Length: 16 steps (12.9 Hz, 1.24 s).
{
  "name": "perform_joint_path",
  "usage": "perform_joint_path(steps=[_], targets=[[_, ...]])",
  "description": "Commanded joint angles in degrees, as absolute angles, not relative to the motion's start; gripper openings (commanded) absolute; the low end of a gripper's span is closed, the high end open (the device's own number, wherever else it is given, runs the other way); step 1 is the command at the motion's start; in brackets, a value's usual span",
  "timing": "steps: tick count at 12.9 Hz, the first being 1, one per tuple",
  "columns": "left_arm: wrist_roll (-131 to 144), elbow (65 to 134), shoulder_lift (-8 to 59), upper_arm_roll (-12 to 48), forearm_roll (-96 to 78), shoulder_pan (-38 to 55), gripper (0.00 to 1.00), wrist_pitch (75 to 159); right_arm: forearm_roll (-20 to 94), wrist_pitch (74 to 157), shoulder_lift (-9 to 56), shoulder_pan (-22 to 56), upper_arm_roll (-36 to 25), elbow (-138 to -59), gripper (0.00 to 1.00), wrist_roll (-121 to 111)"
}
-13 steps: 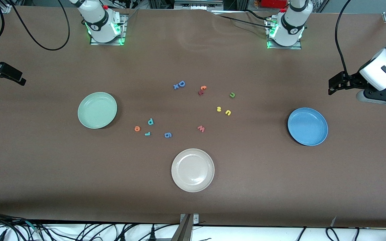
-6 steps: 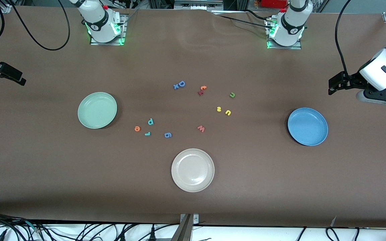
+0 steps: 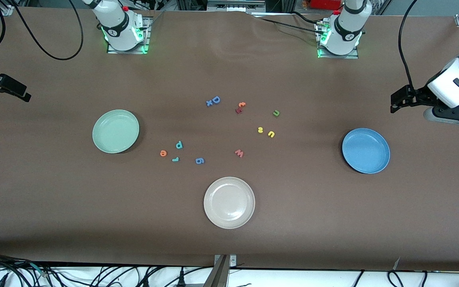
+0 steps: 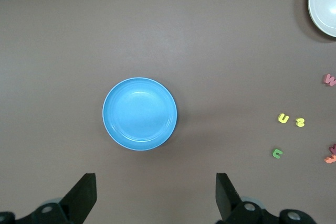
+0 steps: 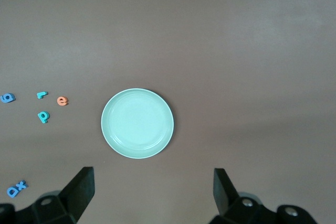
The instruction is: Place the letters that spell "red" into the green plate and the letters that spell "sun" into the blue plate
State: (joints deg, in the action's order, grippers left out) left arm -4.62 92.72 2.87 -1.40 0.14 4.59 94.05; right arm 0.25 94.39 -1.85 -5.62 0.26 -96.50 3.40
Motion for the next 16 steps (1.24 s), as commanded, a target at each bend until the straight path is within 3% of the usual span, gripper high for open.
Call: perform_joint_path(steps=[1,16], targets=[[-4.31,90.35,3.95,-1.32,-0.26,4.39,1.0,92.37,0.7,93.87,-1.58,-5.8,0.35,-95.45,1.0,2.37],[-4.31,90.35,3.87,-1.23,0.7,4.57,1.0,92.37,0.79,93.87,-1.58,-5.8,0.26,-95.45,1.0,2.29]])
